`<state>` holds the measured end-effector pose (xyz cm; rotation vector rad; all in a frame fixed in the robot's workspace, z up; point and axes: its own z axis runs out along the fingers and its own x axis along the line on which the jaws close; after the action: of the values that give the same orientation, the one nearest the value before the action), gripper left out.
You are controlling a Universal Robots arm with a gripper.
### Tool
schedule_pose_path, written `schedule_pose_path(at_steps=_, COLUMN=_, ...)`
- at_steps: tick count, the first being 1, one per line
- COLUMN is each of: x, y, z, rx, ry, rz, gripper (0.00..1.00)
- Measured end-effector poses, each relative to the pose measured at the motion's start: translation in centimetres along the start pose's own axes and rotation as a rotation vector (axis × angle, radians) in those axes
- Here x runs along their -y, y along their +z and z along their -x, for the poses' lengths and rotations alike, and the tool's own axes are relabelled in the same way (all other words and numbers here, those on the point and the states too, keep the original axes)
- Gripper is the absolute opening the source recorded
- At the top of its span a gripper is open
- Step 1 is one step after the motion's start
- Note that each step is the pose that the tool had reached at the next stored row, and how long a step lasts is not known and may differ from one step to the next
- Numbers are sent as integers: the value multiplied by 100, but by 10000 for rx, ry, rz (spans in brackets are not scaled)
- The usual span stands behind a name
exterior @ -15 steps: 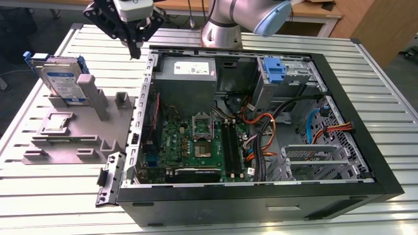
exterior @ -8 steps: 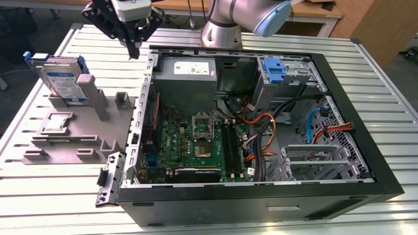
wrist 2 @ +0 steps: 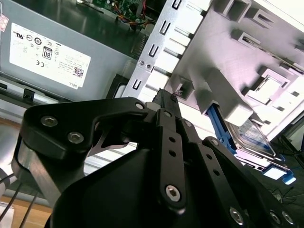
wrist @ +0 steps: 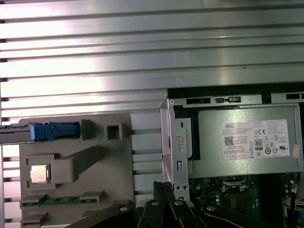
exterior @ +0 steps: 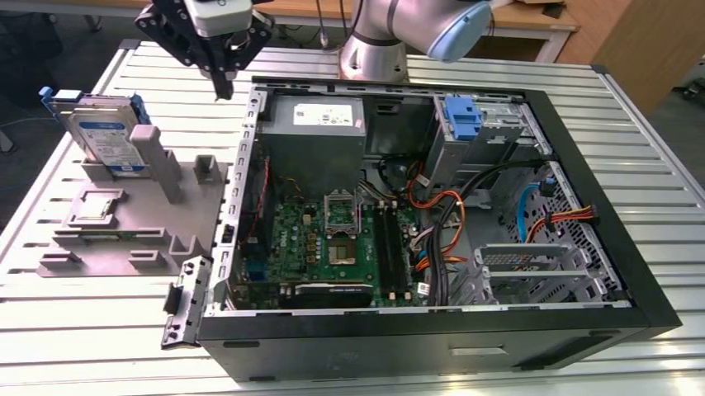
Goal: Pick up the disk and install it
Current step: 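Reach for the disk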
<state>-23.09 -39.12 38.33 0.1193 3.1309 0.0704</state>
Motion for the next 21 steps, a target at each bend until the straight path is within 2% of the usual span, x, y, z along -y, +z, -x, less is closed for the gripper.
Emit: schedule_pose_path(at_steps=21, x=5, y=13, z=-63, rx=0, ry=1, rz=1, gripper=10)
